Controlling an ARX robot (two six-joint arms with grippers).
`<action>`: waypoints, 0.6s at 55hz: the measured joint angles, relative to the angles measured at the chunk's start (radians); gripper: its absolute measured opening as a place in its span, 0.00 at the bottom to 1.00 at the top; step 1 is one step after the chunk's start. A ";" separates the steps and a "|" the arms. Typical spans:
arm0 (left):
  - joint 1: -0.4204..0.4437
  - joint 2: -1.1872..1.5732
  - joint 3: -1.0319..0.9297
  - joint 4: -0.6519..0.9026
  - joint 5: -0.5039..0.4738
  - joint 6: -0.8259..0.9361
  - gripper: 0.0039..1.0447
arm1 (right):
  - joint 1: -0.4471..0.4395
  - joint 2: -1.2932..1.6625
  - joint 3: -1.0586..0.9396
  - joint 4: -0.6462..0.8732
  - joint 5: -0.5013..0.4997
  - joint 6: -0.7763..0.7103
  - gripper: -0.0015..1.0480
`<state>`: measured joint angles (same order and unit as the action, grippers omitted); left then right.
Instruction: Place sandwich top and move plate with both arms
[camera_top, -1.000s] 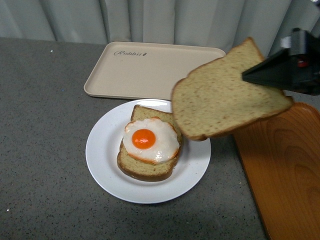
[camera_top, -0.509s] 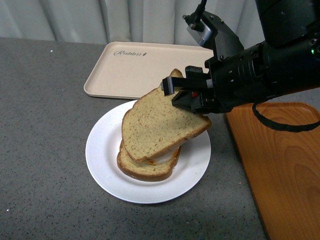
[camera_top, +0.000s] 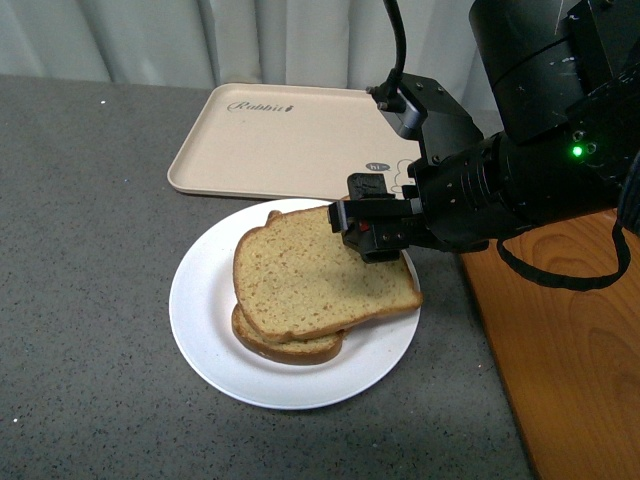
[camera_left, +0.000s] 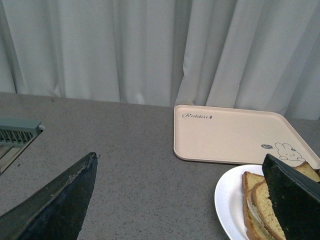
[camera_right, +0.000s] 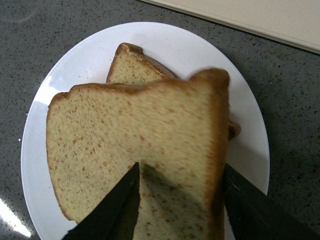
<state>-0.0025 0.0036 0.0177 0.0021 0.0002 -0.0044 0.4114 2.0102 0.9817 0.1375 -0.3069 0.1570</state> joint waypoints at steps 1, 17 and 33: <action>0.000 0.000 0.000 0.000 0.000 0.000 0.94 | -0.002 -0.002 -0.002 0.002 0.002 0.000 0.57; 0.000 0.000 0.000 0.000 0.000 0.000 0.94 | -0.053 -0.092 -0.079 0.057 0.084 0.003 0.93; 0.000 0.000 0.000 0.000 0.000 0.000 0.94 | -0.190 -0.340 -0.259 0.193 0.351 -0.018 0.91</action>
<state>-0.0025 0.0036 0.0177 0.0021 -0.0002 -0.0044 0.2214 1.6707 0.7227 0.3302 0.0444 0.1390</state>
